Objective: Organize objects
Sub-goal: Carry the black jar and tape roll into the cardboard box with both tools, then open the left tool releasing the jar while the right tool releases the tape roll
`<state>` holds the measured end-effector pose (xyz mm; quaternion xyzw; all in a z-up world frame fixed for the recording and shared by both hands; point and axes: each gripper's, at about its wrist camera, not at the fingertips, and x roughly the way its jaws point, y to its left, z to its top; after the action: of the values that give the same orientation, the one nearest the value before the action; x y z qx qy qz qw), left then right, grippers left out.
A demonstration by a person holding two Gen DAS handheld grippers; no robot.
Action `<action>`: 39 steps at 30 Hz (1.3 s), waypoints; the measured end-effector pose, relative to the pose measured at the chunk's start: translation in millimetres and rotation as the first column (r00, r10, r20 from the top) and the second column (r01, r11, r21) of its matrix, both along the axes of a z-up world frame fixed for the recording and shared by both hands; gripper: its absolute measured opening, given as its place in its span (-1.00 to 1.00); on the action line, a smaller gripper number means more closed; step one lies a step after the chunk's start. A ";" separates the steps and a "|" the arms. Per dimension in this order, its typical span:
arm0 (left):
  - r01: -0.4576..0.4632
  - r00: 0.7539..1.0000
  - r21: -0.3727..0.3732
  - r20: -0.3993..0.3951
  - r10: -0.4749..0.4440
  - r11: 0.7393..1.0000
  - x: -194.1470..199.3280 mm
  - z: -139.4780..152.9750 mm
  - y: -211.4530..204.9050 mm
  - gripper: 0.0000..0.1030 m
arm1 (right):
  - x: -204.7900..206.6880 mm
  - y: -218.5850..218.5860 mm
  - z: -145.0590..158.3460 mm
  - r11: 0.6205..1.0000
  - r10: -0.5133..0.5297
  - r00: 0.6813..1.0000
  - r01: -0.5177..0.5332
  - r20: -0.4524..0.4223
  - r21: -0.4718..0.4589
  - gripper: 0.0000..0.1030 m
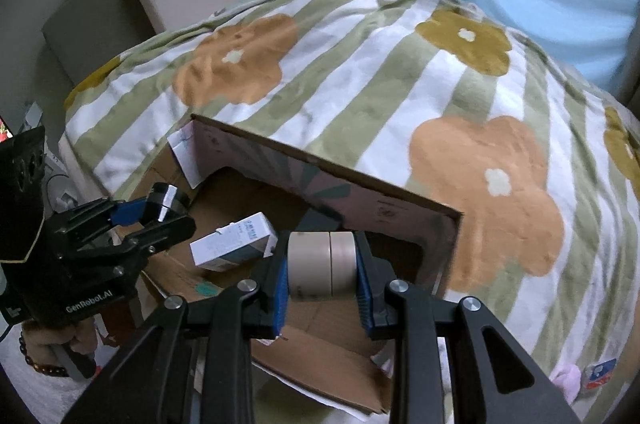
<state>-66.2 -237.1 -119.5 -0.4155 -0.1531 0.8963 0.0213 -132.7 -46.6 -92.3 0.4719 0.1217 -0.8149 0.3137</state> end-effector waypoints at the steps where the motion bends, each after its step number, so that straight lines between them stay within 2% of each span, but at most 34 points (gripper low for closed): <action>1: -0.001 1.000 -0.001 0.003 0.001 1.000 -0.4 -1.3 -0.5 -0.19 | -0.3 -2.4 -2.6 1.000 0.003 1.000 -0.003 0.005 0.002 -0.49; 13: -0.014 1.000 -0.012 0.020 0.014 1.000 -4.1 -6.0 -2.1 -0.19 | 0.6 -5.3 -26.5 0.999 0.038 0.998 -0.038 0.041 0.014 -0.49; 20: -0.009 1.000 -0.013 0.007 0.010 1.000 -4.4 -2.0 -0.6 -0.19 | 5.2 -4.1 -28.5 0.999 0.045 0.998 -0.046 0.047 0.022 -0.49; 21: -0.010 1.000 -0.008 0.005 0.010 1.000 -4.9 -1.0 0.3 -0.11 | 4.7 -3.9 -28.7 0.999 0.044 0.998 -0.045 0.050 0.021 -0.49; 22: -0.010 1.000 0.002 0.007 0.010 1.000 -5.9 0.2 1.1 0.05 | 4.0 -3.4 -28.9 0.999 0.044 0.998 -0.045 0.056 0.017 -0.49; 23: -0.016 1.000 0.001 0.009 0.016 1.000 -6.0 1.0 1.2 0.51 | 3.0 -2.8 -29.2 0.999 0.045 0.997 -0.046 0.063 0.010 -0.49; 24: -0.029 1.000 -0.009 0.005 0.029 1.000 -6.1 2.8 2.0 1.00 | 1.6 -2.1 -29.8 0.999 0.043 0.997 -0.043 0.070 0.003 -0.44; 26: -0.046 0.999 -0.025 -0.012 0.046 0.999 -4.8 6.9 3.4 0.99 | -2.1 0.8 -31.1 1.000 0.017 0.997 -0.018 0.077 0.006 0.04; 27: -0.035 0.999 -0.022 -0.010 0.035 0.999 -5.8 7.0 4.7 0.99 | -3.1 2.2 -30.9 1.000 0.005 0.997 -0.006 0.073 0.010 0.45; 28: -0.031 1.000 -0.025 -0.007 0.031 0.999 -6.3 6.8 5.3 0.99 | -3.7 3.9 -30.3 1.000 -0.007 0.998 0.006 0.061 0.017 0.58; 31: -0.032 0.999 -0.050 0.003 0.033 0.998 -6.5 4.7 7.3 0.99 | -4.5 9.1 -28.0 0.999 -0.034 0.999 0.033 0.035 0.028 0.58; 39: -0.024 1.000 -0.064 -0.011 0.023 0.998 -0.9 8.7 13.0 0.99 | -3.8 15.4 -27.1 0.999 -0.044 0.998 0.044 0.049 0.005 0.59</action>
<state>-67.0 -224.1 -110.8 -0.4098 -0.1288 0.9031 -0.0018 -136.5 -31.1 -119.4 0.4948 0.1051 -0.8096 0.2979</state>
